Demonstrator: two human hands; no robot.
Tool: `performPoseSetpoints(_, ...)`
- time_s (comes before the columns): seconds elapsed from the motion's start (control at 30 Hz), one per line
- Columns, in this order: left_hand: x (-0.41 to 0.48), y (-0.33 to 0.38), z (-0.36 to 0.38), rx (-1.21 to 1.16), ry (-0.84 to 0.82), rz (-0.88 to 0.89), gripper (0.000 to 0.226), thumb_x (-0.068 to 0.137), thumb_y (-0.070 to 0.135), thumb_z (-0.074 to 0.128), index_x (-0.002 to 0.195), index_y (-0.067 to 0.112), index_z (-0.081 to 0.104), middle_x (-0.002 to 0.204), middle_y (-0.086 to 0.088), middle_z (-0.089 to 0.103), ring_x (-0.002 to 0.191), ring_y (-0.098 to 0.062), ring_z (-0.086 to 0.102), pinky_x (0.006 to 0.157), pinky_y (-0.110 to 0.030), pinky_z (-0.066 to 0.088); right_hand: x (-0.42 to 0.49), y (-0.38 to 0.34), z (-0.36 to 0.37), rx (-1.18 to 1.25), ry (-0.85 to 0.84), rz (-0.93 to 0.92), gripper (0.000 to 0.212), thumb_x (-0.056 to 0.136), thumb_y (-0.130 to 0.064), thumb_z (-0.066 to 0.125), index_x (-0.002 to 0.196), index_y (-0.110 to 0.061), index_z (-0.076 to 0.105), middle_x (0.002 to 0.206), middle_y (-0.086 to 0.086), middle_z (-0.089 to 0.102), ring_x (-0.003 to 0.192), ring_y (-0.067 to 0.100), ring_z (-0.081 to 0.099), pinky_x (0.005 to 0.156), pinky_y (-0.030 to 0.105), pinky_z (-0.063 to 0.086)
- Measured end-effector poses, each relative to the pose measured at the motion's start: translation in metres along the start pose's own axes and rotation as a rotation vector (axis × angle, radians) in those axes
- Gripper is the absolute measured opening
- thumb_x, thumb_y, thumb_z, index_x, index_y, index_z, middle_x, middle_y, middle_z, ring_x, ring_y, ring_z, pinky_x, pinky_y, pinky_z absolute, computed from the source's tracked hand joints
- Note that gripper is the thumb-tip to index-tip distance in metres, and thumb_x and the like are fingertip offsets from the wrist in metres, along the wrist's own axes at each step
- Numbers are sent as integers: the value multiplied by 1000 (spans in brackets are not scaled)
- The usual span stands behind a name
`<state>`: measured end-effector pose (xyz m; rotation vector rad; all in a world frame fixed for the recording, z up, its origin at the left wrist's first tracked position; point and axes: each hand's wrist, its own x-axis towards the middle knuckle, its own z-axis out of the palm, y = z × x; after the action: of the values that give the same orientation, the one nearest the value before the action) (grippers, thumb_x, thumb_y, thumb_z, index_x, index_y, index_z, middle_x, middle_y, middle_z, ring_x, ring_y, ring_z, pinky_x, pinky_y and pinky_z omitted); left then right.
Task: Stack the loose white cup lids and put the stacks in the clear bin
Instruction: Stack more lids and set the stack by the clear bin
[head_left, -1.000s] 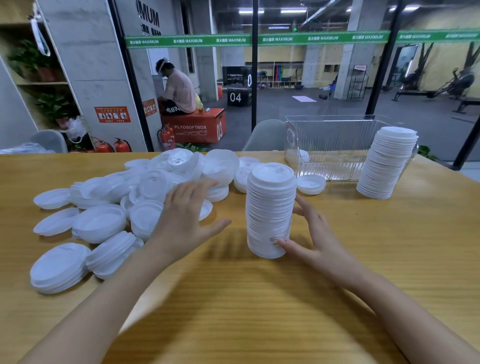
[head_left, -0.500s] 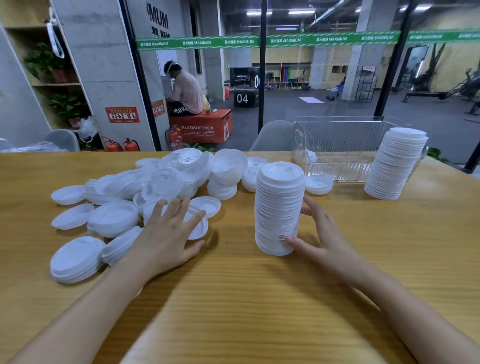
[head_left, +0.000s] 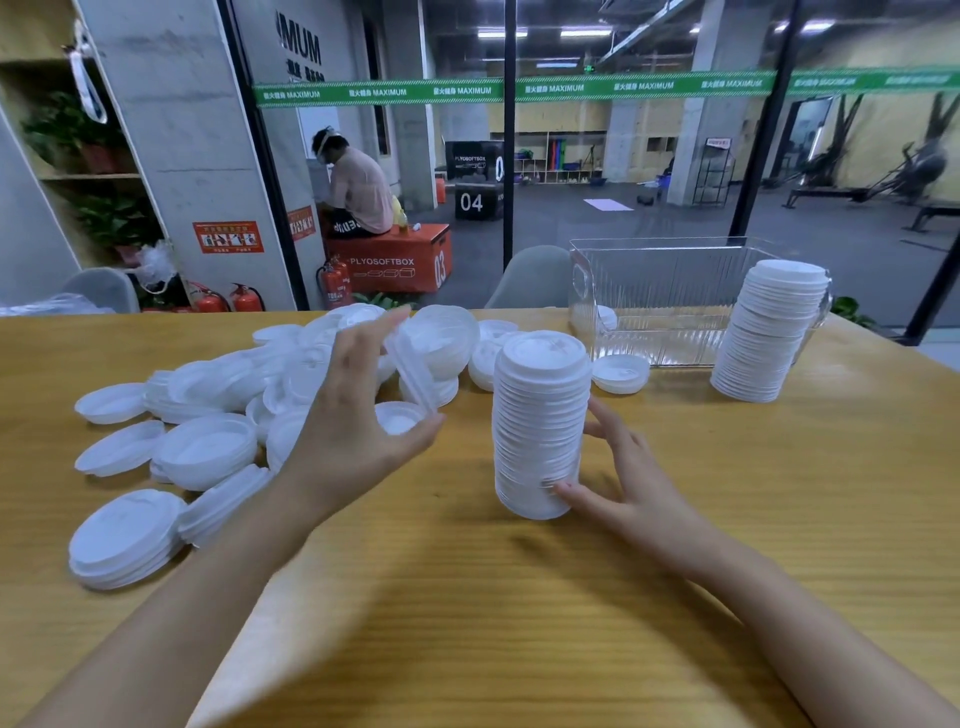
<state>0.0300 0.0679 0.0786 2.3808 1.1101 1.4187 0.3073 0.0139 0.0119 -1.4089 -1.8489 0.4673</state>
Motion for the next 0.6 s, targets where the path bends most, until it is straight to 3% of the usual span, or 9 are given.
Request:
performPoseSetpoints(0.07,14,17,2,-137,53,-59,85,67,32,84,137,33,35,131,9,45,120,0,44,97,-3,32,0,0,0,-4,-2,2,95,74,-73,56,152,-43,11,141,-19,43,135,1,29,105,21,25)
performPoseSetpoints(0.13,25,31,8,-321,83,-121,80,60,44,81,128,33,39,123,17,51,116,-1,52,96,-12,42,0,0,0,-11,-3,4,96,73,-74,55,152,-43,11,140,-19,43,135,2,30,104,20,25)
performPoseSetpoints(0.23,37,44,23,-532,7,-240,80,55,48,81,124,31,44,123,9,58,111,-7,60,89,-19,49,1,0,0,1,-10,7,93,73,-74,55,150,-49,9,139,-24,42,133,1,29,104,21,25)
performPoseSetpoints(0.4,44,51,52,-536,-146,-305,76,63,43,79,130,30,45,129,10,56,118,-2,53,80,1,38,-1,1,0,21,-19,6,91,75,-70,58,150,-52,10,142,-22,43,136,2,30,109,25,27)
performPoseSetpoints(0.5,44,52,58,-526,-204,-327,74,69,37,84,132,31,45,129,16,54,118,4,49,82,-2,40,-1,2,0,15,-25,-2,89,76,-69,59,148,-54,9,142,-28,40,136,4,32,111,28,28)
performPoseSetpoints(0.6,43,53,60,-516,-223,-327,66,78,27,81,133,30,45,129,17,53,116,5,49,82,-5,43,-1,0,-1,4,-21,-2,88,75,-70,59,145,-60,7,137,-33,39,135,0,30,106,23,27)
